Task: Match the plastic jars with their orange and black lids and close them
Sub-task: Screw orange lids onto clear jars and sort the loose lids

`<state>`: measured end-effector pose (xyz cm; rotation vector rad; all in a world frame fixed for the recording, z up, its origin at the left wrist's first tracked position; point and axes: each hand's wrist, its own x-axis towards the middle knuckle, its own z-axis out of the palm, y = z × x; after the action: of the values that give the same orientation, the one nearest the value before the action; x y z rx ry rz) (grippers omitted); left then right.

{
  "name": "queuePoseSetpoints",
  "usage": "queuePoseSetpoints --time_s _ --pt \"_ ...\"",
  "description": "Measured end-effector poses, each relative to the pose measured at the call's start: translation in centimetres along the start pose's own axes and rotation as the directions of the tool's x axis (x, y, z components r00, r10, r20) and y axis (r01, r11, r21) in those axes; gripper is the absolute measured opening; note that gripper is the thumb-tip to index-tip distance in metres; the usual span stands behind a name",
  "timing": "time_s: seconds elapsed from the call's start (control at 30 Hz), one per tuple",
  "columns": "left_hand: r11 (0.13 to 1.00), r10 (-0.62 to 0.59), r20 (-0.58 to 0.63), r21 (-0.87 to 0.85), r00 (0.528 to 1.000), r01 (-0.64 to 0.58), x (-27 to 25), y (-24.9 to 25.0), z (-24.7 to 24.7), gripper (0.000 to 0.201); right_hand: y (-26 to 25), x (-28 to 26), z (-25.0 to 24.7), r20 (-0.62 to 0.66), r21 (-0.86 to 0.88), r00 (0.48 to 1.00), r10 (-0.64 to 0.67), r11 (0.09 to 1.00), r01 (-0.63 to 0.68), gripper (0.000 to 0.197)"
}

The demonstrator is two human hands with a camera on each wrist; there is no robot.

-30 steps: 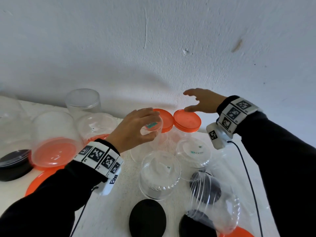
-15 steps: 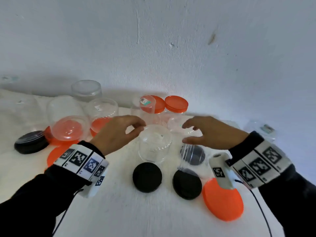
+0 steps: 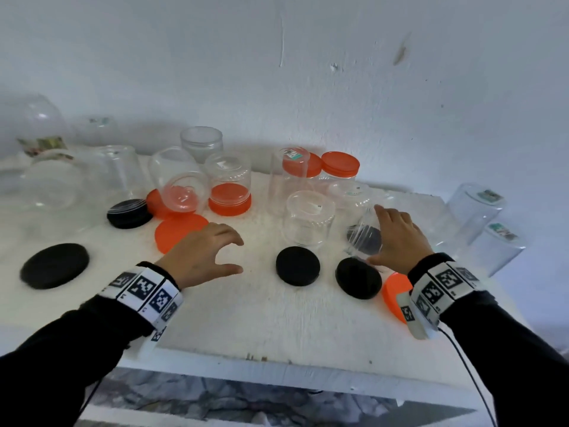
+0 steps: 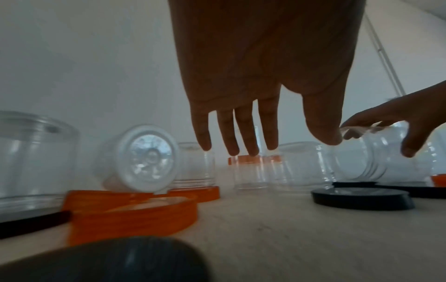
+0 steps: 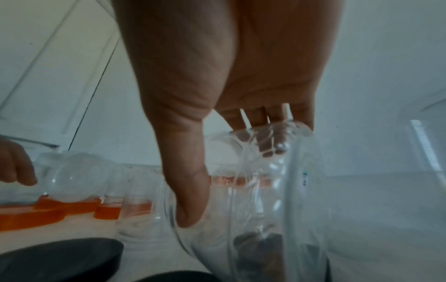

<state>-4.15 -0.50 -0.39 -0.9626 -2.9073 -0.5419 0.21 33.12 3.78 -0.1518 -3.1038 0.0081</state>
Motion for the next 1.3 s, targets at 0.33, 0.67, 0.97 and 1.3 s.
queuePoseSetpoints --time_s 0.33,0.67,0.97,1.3 --pt "0.978 -0.195 0.081 0.086 0.978 0.188 -2.0 -5.2 -2.7 0.072 -4.4 -2.7 -2.0 -0.229 0.282 0.972 -0.057 0.952 0.123 0.106" --pt "0.982 -0.171 0.268 0.123 0.948 0.143 -0.6 -9.5 -3.1 0.074 -13.4 -3.0 1.1 -0.051 0.660 0.994 -0.097 0.744 0.106 0.105" --pt "0.989 -0.081 0.378 0.144 0.922 0.027 0.5 -12.5 -3.0 0.075 -18.1 -2.6 4.0 0.022 0.763 0.999 0.040 0.645 -0.043 0.101" --pt "0.993 0.012 0.386 0.105 0.922 -0.057 0.3 -14.8 -3.0 0.075 -19.6 -2.5 6.1 0.070 0.855 0.992 0.109 0.505 -0.116 0.107"
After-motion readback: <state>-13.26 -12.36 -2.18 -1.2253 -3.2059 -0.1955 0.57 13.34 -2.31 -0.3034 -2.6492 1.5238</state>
